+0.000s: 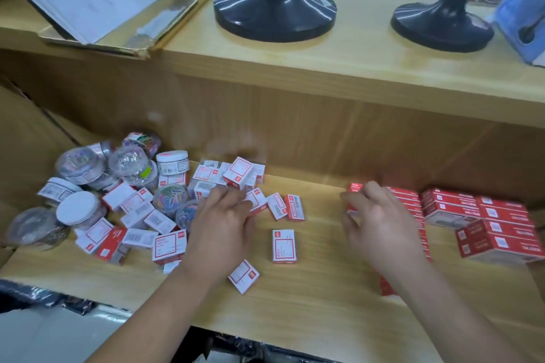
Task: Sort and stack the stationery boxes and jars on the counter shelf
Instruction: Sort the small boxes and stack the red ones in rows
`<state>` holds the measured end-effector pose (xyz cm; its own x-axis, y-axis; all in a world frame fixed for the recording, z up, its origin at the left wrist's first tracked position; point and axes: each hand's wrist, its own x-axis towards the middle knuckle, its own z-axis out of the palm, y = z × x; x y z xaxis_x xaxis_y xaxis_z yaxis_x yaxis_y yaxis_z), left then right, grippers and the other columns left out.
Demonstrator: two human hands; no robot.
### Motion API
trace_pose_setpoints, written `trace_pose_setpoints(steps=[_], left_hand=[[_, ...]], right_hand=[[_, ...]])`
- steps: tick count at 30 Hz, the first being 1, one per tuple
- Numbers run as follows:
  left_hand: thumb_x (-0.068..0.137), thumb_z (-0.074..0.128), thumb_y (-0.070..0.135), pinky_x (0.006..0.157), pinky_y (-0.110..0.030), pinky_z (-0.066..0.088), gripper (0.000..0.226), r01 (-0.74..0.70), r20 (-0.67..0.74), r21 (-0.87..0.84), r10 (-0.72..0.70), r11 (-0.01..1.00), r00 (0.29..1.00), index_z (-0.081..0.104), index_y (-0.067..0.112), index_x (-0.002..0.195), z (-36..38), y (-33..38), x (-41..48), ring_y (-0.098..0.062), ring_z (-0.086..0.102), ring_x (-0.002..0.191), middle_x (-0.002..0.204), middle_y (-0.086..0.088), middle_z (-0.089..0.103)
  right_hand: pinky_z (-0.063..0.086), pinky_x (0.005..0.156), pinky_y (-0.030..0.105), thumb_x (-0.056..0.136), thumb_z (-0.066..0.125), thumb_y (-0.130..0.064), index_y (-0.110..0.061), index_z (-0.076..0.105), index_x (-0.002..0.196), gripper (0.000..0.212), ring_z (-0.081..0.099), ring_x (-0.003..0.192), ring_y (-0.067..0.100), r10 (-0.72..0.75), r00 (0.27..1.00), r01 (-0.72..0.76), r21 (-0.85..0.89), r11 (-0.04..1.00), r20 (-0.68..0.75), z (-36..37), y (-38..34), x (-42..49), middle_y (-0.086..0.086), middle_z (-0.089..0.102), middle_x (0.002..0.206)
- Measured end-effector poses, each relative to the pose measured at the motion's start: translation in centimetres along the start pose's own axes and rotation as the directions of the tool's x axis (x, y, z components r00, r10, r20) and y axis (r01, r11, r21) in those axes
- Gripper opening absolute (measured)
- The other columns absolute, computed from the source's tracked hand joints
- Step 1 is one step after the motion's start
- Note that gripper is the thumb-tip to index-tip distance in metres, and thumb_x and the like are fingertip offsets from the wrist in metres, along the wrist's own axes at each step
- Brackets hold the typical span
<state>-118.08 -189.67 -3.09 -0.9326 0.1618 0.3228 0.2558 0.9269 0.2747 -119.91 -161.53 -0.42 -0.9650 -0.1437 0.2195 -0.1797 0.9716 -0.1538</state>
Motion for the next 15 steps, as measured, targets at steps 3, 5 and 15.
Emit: trace_pose_setpoints(steps=[3,5,15], left_hand=[[0.084,0.073,0.011,0.079,-0.039,0.051,0.011,-0.021,-0.027,-0.103,0.018,0.994,0.999,0.075,0.018,0.092,-0.8,-0.3,-0.6,-0.024,0.059,0.092,0.098,0.006,0.071],[0.084,0.070,0.011,0.078,-0.040,0.051,0.012,-0.002,-0.004,-0.126,0.001,0.992,1.000,0.074,0.020,0.091,-1.1,-0.8,-1.1,-0.023,0.060,0.086,0.095,0.007,0.071],[0.087,0.065,0.017,0.075,-0.036,0.051,0.009,0.064,-0.032,-0.211,-0.073,0.975,0.997,0.072,0.022,0.089,-1.5,-0.8,-1.5,-0.019,0.058,0.087,0.094,0.009,0.069]], right_hand=[[0.054,0.078,0.036,0.085,0.069,-0.048,-0.031,0.070,0.110,0.031,0.062,0.100,0.021,0.003,0.972,-0.056,0.217,0.975,0.236,0.6,-4.2,1.7,-0.006,0.059,0.101],[0.052,0.085,0.038,0.087,0.063,-0.057,-0.032,0.067,0.114,0.037,0.060,0.106,0.021,0.032,0.917,-0.143,0.253,0.957,0.398,1.9,-5.9,3.2,-0.006,0.053,0.103],[0.052,0.076,0.029,0.077,0.082,-0.045,-0.027,0.074,0.100,0.030,0.064,0.090,0.016,0.116,0.849,-0.293,0.276,0.915,0.516,3.2,-7.6,6.3,-0.004,0.068,0.097]])
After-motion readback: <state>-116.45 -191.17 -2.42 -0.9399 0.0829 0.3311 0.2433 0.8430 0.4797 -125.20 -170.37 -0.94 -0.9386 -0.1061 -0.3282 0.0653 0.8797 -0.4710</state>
